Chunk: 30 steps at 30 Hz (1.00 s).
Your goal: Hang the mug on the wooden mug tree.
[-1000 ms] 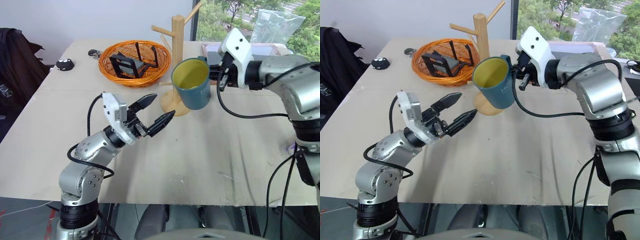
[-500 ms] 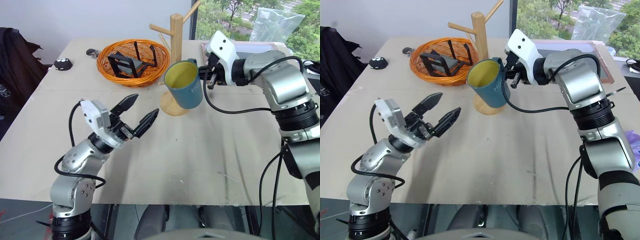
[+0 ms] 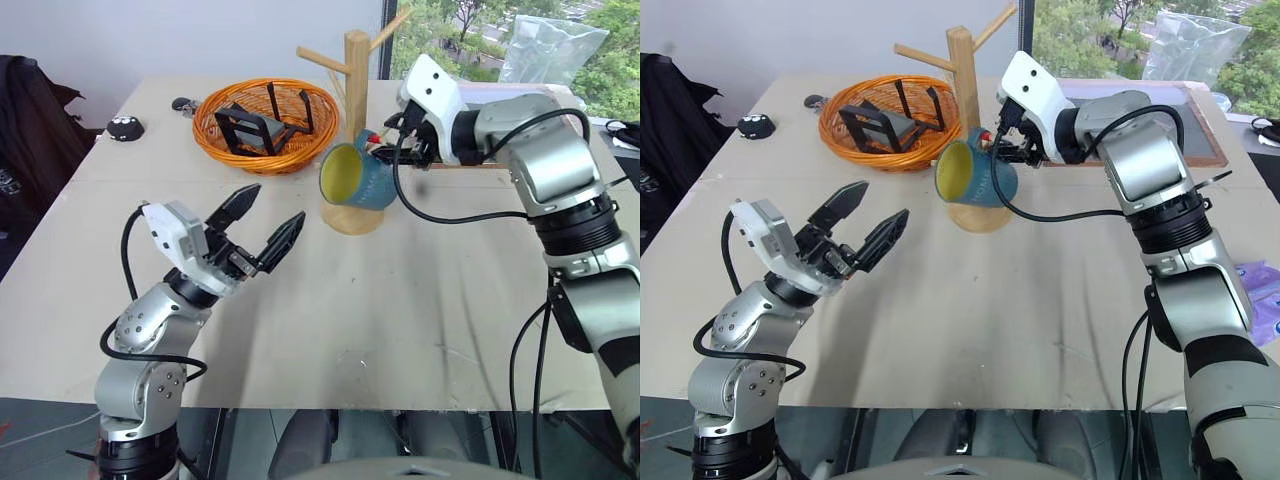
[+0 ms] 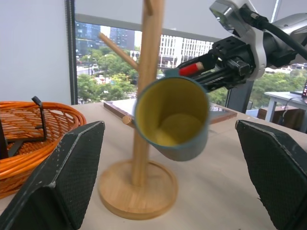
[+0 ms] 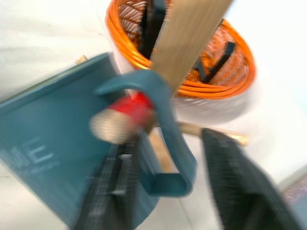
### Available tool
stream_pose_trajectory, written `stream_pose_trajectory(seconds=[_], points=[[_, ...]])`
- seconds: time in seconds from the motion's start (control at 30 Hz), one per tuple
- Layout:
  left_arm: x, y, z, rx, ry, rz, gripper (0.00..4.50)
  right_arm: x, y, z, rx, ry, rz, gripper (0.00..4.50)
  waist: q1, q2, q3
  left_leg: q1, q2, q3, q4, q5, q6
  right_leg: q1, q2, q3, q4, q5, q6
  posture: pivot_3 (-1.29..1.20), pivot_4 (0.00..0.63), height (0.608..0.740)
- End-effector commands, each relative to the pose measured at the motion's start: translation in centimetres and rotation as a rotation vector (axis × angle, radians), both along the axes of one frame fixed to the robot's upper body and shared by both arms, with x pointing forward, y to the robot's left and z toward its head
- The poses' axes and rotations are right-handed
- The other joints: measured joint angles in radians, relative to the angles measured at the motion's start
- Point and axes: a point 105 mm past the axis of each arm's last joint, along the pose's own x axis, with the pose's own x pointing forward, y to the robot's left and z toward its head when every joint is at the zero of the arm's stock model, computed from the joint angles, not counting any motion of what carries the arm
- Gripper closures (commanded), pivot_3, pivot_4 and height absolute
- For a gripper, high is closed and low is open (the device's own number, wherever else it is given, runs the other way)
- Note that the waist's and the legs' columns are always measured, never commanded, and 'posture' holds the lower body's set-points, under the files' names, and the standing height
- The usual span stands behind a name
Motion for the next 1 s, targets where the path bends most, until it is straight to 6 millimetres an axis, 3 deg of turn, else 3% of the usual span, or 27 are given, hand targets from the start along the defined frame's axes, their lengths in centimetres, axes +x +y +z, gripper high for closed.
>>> stream_pose_trajectory(seconds=[0.03,0.07,0.23,0.33,0.47,0.6,0.8,0.9,1.0], points=[[-0.4,-0.6,0.6,-0.008,-0.04,-0.016,0.0,-0.1,-0.8,2.9,0.052,-0.08,-0.016,0.34,0.0,0.0,0.0,0.0,0.0,0.0,0.0,0.0,0.0,0.0,0.0,0.0,0.0,0.0,0.0,0.0,0.15,0.74],[-0.4,-0.7,0.6,-0.009,-0.039,-0.02,0.0,-0.1,-1.2,3.0,0.055,-0.082,-0.021,0.02,0.0,0.0,0.0,0.0,0.0,0.0,0.0,0.0,0.0,0.0,0.0,0.0,0.0,0.0,0.0,0.0,0.15,0.74],[-0.3,-1.1,0.2,-0.002,-0.025,-0.04,0.0,-0.4,-2.9,3.8,0.087,-0.085,-0.051,0.02,0.002,0.0,0.0,0.0,-0.001,0.0,0.0,0.0,0.0,0.0,0.0,0.0,0.0,0.0,0.0,0.0,0.15,0.74],[-0.1,-1.3,-0.1,0.005,-0.016,-0.058,0.0,-0.6,-5.2,4.3,0.123,-0.068,-0.079,0.02,0.003,0.0,0.0,0.0,-0.001,0.0,0.0,0.0,0.0,0.0,0.0,0.0,0.0,0.0,0.0,0.0,0.15,0.74],[0.0,-1.6,-1.1,0.036,0.027,-0.068,0.0,-2.4,-7.6,3.7,0.135,-0.03,-0.049,0.02,0.005,0.0,0.0,0.0,-0.001,0.0,0.0,0.0,0.0,0.0,-0.001,0.0,0.0,0.0,0.0,0.0,0.15,0.74],[-0.2,-1.4,-4.4,0.136,0.173,-0.036,0.0,-5.5,-9.8,-0.5,0.137,0.048,0.008,0.02,0.005,-0.001,-0.001,0.0,0.0,0.0,-0.001,0.0,0.001,0.0,-0.001,0.0,-0.001,0.0,0.0,0.0,0.15,0.74],[-2.2,-1.2,-9.6,0.308,0.371,0.006,0.0,-10.6,-13.8,-11.5,0.27,0.241,-0.151,0.02,0.009,0.0,0.0,-0.001,0.002,0.001,-0.001,-0.001,0.002,0.001,-0.001,0.001,-0.001,0.0,0.0,0.0,0.15,0.74],[-3.2,-0.9,-11.4,0.346,0.431,0.019,0.0,-12.8,-15.2,-15.6,0.304,0.278,-0.25,0.02,0.005,0.0,-0.001,0.004,0.002,0.002,0.0,-0.003,0.006,0.004,-0.001,0.003,0.001,0.0,0.001,0.0,0.15,0.74],[-4.2,-0.4,-12.9,0.38,0.474,0.028,0.0,-14.6,-15.1,-17.5,0.42,0.276,-0.312,0.02,0.002,0.0,-0.001,0.018,0.004,0.003,-0.001,-0.004,0.006,0.018,0.002,0.003,-0.001,0.0,0.0,0.0,0.15,0.74]])
